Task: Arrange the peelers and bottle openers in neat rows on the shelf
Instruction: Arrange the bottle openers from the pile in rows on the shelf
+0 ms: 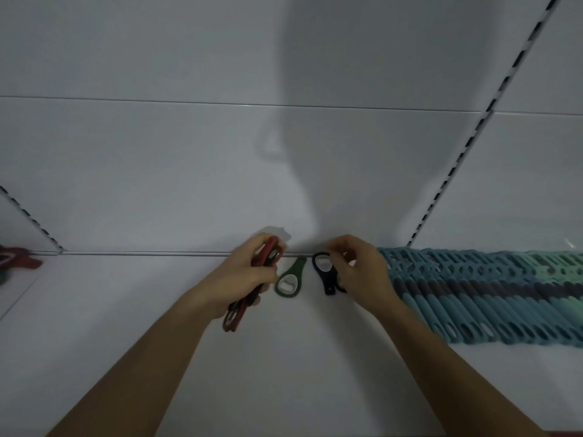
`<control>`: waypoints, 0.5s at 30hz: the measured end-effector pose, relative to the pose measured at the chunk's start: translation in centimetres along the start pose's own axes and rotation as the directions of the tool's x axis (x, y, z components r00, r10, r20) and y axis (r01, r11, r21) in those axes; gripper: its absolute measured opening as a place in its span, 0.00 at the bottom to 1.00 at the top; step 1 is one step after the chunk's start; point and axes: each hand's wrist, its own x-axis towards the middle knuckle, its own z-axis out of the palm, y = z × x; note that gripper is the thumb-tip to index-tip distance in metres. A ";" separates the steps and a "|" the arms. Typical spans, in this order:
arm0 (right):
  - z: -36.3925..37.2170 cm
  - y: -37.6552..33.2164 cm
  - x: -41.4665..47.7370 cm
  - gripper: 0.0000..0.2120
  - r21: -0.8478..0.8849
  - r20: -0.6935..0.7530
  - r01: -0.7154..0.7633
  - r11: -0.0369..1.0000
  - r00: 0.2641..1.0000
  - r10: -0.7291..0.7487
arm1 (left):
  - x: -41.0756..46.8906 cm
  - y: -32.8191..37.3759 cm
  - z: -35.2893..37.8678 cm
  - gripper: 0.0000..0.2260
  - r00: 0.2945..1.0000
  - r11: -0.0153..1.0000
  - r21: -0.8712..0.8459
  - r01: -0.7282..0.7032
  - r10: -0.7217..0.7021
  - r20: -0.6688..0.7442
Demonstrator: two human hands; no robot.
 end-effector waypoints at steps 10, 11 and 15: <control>-1.6 2.3 -1.9 0.24 -0.425 0.248 0.149 0.893 0.968 -0.044 | 3.1 -2.4 -1.0 0.16 0.867 0.405 0.793 -0.456 0.402 0.293; -1.5 2.5 -2.0 0.25 -0.437 0.261 0.141 0.888 0.965 -0.024 | 3.3 -2.5 -1.2 0.16 0.868 0.413 0.786 -0.460 0.394 0.301; -1.4 3.2 -2.1 0.26 -0.429 0.269 0.125 0.894 0.963 -0.005 | 4.2 -3.0 0.0 0.19 0.865 0.406 0.801 -0.439 0.433 0.255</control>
